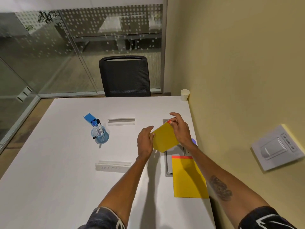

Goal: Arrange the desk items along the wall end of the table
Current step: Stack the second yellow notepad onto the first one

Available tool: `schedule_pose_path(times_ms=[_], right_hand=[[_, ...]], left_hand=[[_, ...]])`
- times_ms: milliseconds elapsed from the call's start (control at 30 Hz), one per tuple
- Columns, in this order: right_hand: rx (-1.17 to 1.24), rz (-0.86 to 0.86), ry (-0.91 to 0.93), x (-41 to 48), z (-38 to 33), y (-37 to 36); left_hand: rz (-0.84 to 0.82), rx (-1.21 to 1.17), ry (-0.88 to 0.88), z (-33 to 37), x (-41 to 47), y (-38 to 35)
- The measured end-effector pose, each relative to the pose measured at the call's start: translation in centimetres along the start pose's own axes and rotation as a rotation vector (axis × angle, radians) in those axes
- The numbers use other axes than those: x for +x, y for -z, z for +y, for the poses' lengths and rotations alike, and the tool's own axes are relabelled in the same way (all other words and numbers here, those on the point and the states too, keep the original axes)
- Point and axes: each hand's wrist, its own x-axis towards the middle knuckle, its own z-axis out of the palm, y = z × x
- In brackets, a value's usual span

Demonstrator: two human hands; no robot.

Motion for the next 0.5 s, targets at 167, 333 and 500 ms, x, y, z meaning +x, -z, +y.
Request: schedule_pose_path(times_ms=[167,333,500], right_hand=[[0.050,0.039,0.001,-1.2,0.2,1.2],[0.057,0.096,-0.027,-3.1,1.0,1.3],[0.067,0.317,-0.130,-6.2,2.5,1.4]], left_hand=[[-0.043,-0.104,0.056,0.8,-1.3,-0.1],[-0.084,-0.206,0.108,0.8,-2.6,-0.1],[-0.033,-0.356,0.227,0.1,-4.1,0.2]])
